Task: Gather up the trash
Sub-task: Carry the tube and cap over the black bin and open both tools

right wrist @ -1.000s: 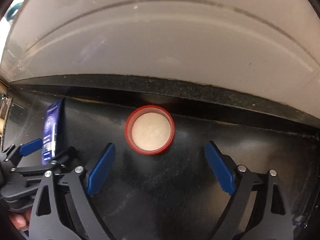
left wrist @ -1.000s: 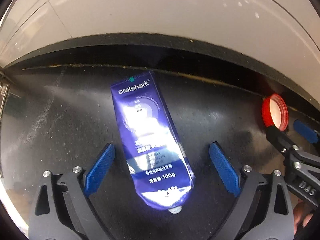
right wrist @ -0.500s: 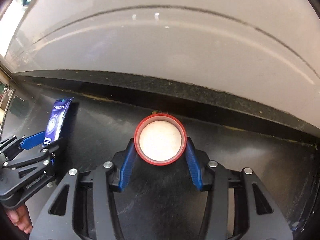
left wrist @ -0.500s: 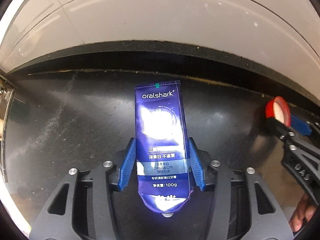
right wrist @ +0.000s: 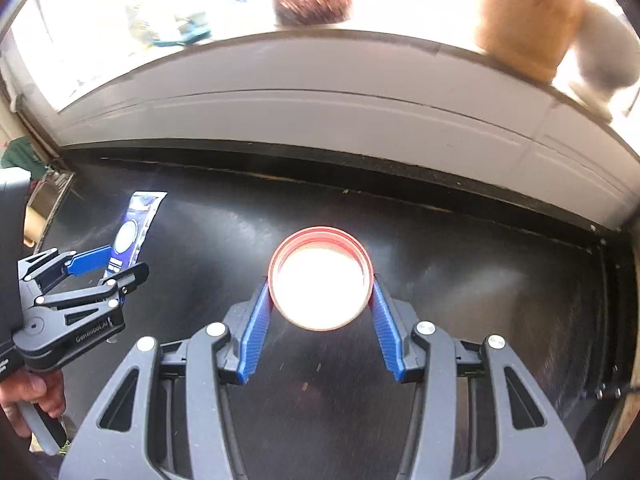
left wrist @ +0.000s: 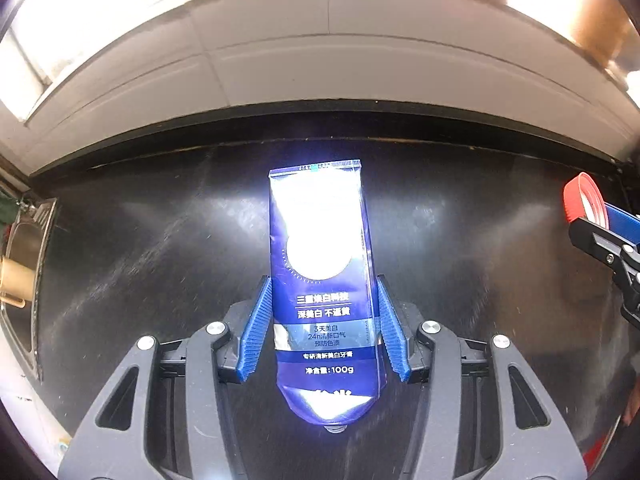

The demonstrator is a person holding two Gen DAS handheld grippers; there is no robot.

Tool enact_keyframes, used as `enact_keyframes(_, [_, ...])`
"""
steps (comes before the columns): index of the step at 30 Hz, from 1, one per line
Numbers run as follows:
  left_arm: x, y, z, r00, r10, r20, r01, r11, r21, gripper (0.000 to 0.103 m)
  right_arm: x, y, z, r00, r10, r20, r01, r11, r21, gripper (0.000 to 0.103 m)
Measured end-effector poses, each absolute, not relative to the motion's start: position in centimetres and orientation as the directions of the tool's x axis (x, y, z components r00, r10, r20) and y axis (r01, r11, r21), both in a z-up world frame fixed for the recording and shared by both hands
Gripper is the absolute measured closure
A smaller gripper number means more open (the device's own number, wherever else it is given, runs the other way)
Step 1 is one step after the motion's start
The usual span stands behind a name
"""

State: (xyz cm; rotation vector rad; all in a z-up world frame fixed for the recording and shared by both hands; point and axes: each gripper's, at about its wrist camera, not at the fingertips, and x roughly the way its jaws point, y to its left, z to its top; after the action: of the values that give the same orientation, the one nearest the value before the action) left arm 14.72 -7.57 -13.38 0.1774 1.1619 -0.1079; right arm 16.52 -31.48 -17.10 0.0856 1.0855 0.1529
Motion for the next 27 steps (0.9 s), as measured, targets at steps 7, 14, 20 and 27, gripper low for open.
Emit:
enact_keyframes(7, [10.0, -5.3, -10.8, 0.428, -0.009, -0.904, 0.181, 0.981, 0.076, 0.053, 10.8, -30.4, -14.3, 0.481, 0.162, -0.861, -0.081, 0.987, 0.141, 0.054])
enact_keyframes(14, [6.7, -5.5, -9.7, 0.45, -0.008, -0.893, 0.177, 0.981, 0.081, 0.053, 5.9, -28.8, -13.2, 0.493, 0.164, -0.854, -0.097, 0.986, 0.133, 0.054])
enact_keyframes(20, [4.5, -3.4, -8.8, 0.47, 0.002, -0.883, 0.162, 0.983, 0.088, 0.053, 3.0, -26.5, -12.0, 0.511, 0.175, -0.841, -0.12, 0.984, 0.131, 0.054])
enact_keyframes(27, [1.5, 0.4, -8.0, 0.492, 0.033, -0.87, 0.104, 0.99, 0.097, 0.053, 2.1, -22.0, -10.8, 0.517, 0.222, -0.827, -0.205, 0.97, 0.133, 0.054])
